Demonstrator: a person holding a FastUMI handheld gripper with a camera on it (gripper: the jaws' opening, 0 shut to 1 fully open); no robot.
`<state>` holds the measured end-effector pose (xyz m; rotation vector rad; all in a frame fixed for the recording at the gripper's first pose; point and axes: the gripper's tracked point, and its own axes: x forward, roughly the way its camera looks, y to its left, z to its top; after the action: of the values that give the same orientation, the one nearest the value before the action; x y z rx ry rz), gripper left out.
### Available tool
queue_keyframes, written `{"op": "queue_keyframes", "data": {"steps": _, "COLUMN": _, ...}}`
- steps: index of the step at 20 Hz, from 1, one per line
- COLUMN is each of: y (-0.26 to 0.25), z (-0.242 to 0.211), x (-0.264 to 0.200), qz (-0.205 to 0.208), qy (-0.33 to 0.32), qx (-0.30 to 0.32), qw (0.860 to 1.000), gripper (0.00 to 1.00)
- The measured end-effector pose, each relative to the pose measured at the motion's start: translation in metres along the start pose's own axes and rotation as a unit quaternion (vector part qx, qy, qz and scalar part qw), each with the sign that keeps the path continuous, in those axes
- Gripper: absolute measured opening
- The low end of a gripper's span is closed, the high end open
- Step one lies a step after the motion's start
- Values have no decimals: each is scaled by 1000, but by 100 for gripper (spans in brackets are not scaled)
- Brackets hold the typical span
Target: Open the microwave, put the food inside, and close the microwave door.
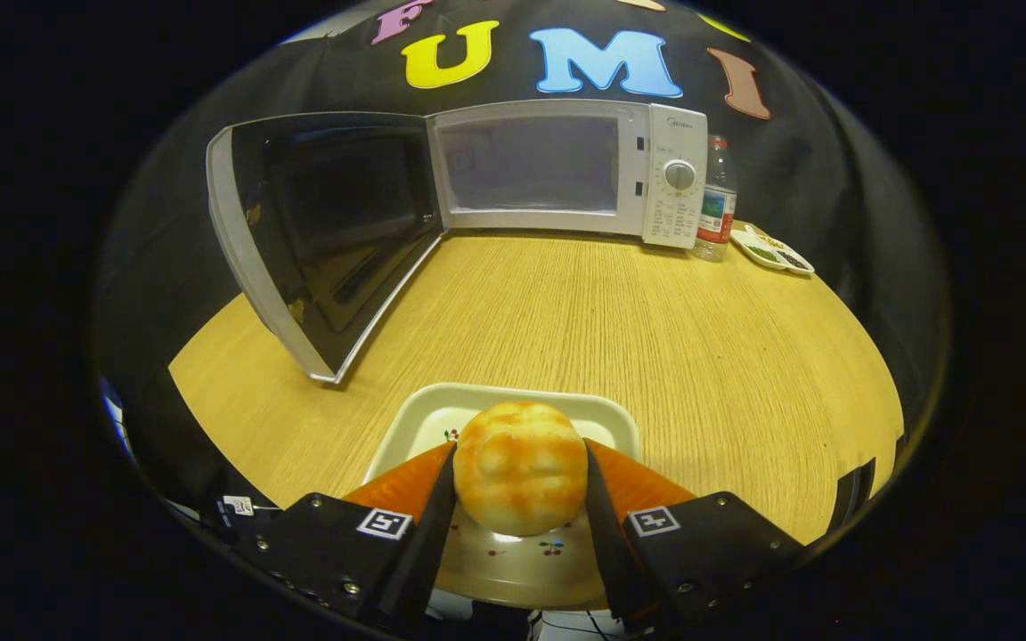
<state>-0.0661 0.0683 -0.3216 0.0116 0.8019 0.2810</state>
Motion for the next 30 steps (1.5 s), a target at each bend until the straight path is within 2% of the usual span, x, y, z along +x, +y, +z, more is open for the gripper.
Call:
{"op": "queue_keyframes", "data": {"steps": 10, "y": -7, "z": 111, "x": 30, "qz": 10, "qy": -87, "qx": 57, "qw": 995, "gripper": 73}}
{"op": "queue_keyframes", "data": {"steps": 22, "y": 3, "z": 215, "x": 120, "qz": 49, "qy": -147, "qx": 131, "qw": 979, "gripper": 73}}
{"op": "queue_keyframes", "data": {"steps": 30, "y": -3, "z": 259, "x": 187, "qz": 50, "qy": -174, "qx": 175, "qw": 968, "gripper": 73}}
